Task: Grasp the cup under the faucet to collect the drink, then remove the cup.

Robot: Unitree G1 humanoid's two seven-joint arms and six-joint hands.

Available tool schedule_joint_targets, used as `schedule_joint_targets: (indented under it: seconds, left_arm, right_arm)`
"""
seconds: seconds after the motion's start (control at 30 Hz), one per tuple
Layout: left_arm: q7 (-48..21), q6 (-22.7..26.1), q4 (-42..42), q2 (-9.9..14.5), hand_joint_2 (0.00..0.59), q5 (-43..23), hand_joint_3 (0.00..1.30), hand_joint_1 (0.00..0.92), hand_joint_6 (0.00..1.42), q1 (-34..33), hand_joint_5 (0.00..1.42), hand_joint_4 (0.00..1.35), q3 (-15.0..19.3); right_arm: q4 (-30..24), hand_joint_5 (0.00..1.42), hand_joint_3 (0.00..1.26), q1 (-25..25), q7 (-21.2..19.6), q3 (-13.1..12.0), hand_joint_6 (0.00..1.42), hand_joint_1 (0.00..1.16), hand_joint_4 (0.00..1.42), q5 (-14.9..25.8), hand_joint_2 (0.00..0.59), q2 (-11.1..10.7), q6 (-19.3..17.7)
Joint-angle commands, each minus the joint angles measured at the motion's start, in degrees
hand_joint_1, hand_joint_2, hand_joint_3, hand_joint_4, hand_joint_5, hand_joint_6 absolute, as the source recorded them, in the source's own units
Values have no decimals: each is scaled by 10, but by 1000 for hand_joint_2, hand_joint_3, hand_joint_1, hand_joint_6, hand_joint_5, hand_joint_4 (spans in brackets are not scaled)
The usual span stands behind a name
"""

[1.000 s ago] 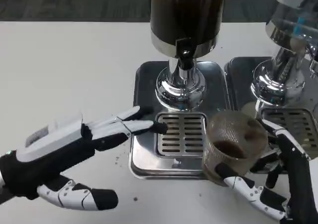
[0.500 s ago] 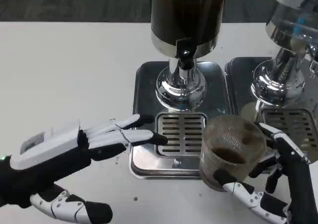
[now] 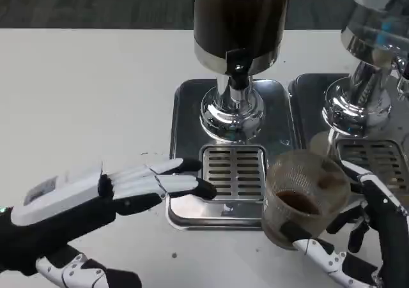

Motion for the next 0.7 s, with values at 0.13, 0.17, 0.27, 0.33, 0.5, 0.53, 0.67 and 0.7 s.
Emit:
schedule_joint_targets:
  seconds: [0.13, 0.17, 0.27, 0.33, 0.5, 0.53, 0.67, 0.7]
  left_arm:
    - [-14, -3, -5, 11, 174, -16, 160, 0, 65, 1, 30, 51, -3]
    - [-16, -3, -5, 10, 174, -18, 161, 0, 66, 1, 30, 52, -3]
    - [-22, -3, -5, 10, 174, -21, 163, 0, 68, 1, 35, 55, -4]
    - [-24, -3, -5, 9, 174, -21, 164, 0, 70, 1, 38, 56, -4]
    - [-28, -3, -3, 7, 174, -22, 165, 0, 72, -1, 41, 58, -2]
    - [-28, -3, -2, 7, 174, -21, 165, 0, 72, -2, 41, 58, -2]
    - [-29, -5, 0, 7, 174, -20, 167, 0, 73, -4, 41, 58, -1]
    - [-29, -5, 0, 7, 174, -20, 169, 0, 73, -4, 42, 58, -2]
  right_arm:
    - [-19, 883, 600, -1, 0, -5, 1208, 769, 705, 10, 204, 5, -24]
    - [-19, 883, 600, -1, 0, -5, 1209, 768, 712, 11, 204, 5, -24]
    - [-21, 883, 601, 0, 2, -7, 1203, 768, 716, 11, 204, 5, -25]
    - [-22, 883, 601, 2, 2, -7, 1206, 768, 716, 11, 204, 6, -25]
    - [-21, 883, 601, 3, 2, -8, 1195, 768, 716, 11, 204, 7, -26]
    - [-21, 883, 601, 2, 2, -8, 1194, 768, 716, 11, 204, 7, -26]
    - [-20, 883, 601, 2, 2, -8, 1206, 768, 716, 10, 204, 7, -27]
    - [-20, 883, 602, 1, 2, -9, 1207, 768, 716, 11, 204, 7, -27]
